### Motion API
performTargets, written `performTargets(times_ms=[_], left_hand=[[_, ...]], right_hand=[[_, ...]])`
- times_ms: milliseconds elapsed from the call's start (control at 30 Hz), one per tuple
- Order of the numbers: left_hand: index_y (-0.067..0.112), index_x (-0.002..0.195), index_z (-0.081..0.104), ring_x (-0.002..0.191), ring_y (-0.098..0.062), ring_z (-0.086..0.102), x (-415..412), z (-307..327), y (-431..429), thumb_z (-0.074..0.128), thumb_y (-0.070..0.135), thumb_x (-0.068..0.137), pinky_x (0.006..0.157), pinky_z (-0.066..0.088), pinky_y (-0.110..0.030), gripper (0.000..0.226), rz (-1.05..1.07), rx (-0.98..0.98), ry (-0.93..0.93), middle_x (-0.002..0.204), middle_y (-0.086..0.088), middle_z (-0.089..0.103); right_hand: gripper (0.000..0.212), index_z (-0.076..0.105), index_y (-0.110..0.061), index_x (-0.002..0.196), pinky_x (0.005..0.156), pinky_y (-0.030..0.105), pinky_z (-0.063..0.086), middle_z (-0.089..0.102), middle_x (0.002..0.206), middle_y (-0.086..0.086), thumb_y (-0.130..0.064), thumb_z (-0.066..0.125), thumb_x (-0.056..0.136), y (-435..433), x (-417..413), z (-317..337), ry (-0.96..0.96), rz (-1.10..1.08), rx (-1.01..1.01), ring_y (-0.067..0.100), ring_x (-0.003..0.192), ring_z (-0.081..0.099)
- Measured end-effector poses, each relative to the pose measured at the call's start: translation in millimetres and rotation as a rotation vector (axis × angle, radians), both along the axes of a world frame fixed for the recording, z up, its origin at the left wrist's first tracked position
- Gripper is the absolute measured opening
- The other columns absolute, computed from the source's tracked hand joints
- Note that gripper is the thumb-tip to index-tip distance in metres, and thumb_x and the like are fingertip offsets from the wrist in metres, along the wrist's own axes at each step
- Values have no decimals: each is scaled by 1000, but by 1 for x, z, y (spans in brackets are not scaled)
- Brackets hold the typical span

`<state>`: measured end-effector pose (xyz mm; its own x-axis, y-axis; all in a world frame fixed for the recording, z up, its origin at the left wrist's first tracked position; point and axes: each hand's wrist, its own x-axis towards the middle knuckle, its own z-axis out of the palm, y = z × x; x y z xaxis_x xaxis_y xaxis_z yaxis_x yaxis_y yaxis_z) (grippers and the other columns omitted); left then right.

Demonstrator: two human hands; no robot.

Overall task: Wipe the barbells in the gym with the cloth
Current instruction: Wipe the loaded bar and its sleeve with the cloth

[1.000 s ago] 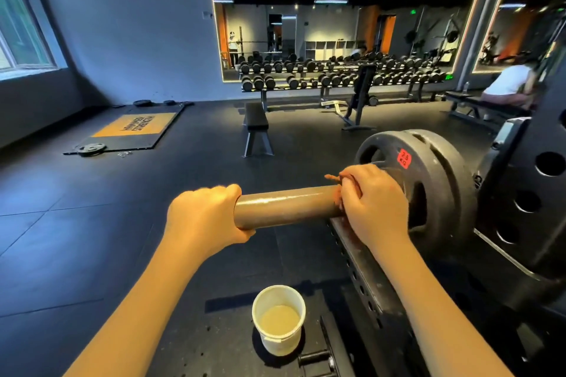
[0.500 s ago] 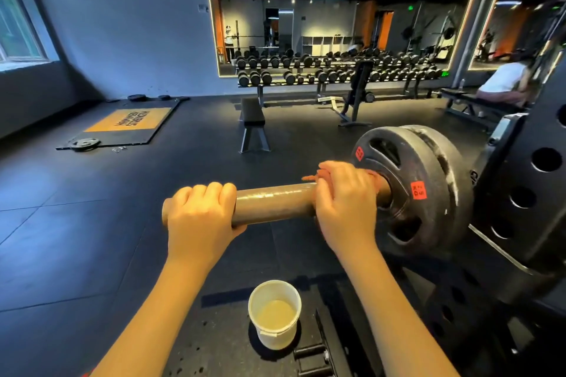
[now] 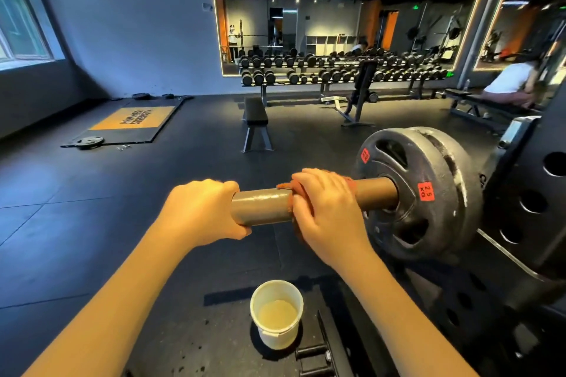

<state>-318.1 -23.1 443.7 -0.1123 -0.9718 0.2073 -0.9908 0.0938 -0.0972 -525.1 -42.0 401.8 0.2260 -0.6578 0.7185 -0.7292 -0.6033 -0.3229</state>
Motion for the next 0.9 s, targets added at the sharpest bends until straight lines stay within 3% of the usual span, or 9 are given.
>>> performTargets(times_ms=[67, 133, 200, 300, 433, 500, 667, 767, 900], left_hand=[[35, 105, 49, 78, -9, 56, 1, -6, 3, 62, 68, 74, 57, 39, -24, 47, -5, -118, -36, 92, 13, 62], [33, 98, 53, 68, -9, 52, 1, -16, 4, 68, 65, 70, 48, 28, -23, 46, -52, -264, -36, 83, 13, 62], [24, 81, 59, 50, -13, 47, 4, -26, 1, 84, 56, 54, 45, 19, -18, 48, -141, -391, -27, 64, 10, 59], [15, 69, 59, 40, -20, 47, 8, -35, -2, 90, 44, 44, 46, 26, -21, 50, -165, -485, -45, 53, 1, 55], [11, 73, 58, 44, -23, 49, 4, -43, -3, 89, 37, 48, 49, 30, -25, 47, -139, -583, -66, 59, -5, 56], [16, 82, 58, 52, -20, 53, 6, -38, 1, 88, 41, 54, 51, 33, -26, 48, -179, -543, -25, 67, 0, 59], [39, 111, 48, 85, -7, 56, 23, 6, 3, 70, 62, 70, 68, 48, -25, 52, -77, 126, 159, 98, 16, 60], [37, 99, 53, 78, -8, 57, 20, 6, -1, 69, 64, 69, 59, 43, -24, 44, -35, 116, 97, 89, 14, 62], [40, 98, 42, 76, -8, 53, 18, -4, 6, 63, 66, 74, 54, 33, -22, 42, -44, -89, 10, 86, 17, 58]], right_hand=[[27, 64, -22, 112, 94, 17, 33, 66, 112, -5, -33, 46, 94, 1, -23, 0, 47, 63, 18, 7, 104, 54], [26, 64, -24, 102, 87, 21, 38, 65, 100, -9, -34, 42, 94, -5, -47, 2, 18, -14, 11, 0, 90, 48], [33, 63, -24, 89, 79, 30, 42, 62, 85, -9, -39, 34, 90, -17, -53, 9, -75, -144, 32, 3, 78, 47], [37, 64, -16, 91, 77, 38, 43, 66, 84, 3, -39, 35, 88, -22, -13, 14, -110, -273, 66, 17, 76, 53], [30, 64, -22, 98, 89, 36, 45, 66, 97, -6, -40, 41, 91, -4, -1, 5, -26, 20, 37, 11, 90, 56], [28, 65, -27, 100, 98, 32, 38, 64, 100, -15, -41, 43, 91, -6, -32, 5, -4, 64, 61, 1, 94, 52], [51, 66, -16, 89, 84, 32, 40, 68, 87, 2, -52, 29, 88, -29, -30, 16, -89, -307, 106, 18, 79, 57], [36, 63, -20, 97, 83, 41, 47, 66, 93, 1, -48, 42, 92, -25, 4, 10, -19, -220, 91, 20, 86, 59], [29, 64, -27, 104, 85, 18, 39, 62, 101, -14, -43, 44, 92, -7, -31, 6, 32, 79, 60, 0, 93, 52]])
